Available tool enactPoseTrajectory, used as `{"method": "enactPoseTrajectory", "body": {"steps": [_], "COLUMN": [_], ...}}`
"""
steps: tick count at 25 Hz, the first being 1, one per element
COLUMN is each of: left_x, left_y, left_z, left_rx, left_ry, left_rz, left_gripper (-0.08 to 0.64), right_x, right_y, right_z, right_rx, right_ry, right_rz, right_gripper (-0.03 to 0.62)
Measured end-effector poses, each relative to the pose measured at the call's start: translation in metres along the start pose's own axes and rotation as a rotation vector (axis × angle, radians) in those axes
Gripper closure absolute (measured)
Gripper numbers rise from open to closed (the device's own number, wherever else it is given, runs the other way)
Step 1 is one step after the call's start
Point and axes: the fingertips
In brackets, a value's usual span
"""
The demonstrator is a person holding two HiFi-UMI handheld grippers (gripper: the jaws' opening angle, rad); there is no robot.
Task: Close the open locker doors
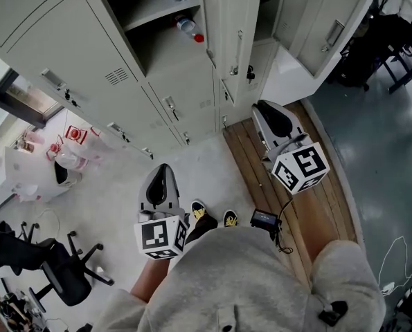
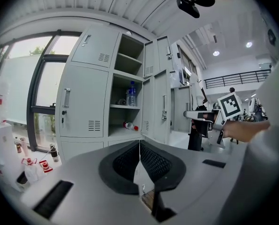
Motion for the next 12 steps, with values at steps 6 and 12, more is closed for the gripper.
{"method": "enactPoseTrajectory", "body": {"steps": [6, 12], "left_x": [-0.023, -0.042], "left_y": [0.002, 0.005], "left_z": [-0.006, -0.013], "left_rx": [0.000, -0.001], "left_ry": [-0.004, -0.003], "left_rz": [0.007, 0.006], "left_gripper": [0.548, 0.548], "right_x": [0.010, 0.016], "right_y": [0.003, 0.000], "right_z": [-0.029, -0.057], "right_rx": [-0.013, -0.026], "right_ry": [-0.016, -0.005], "right_rz": [-0.001, 0.009], "right_gripper": [0.486, 0.428]}}
Point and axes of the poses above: the fingertips, and each gripper's own axes: z backward along the fingers, x to its right, y out of its top
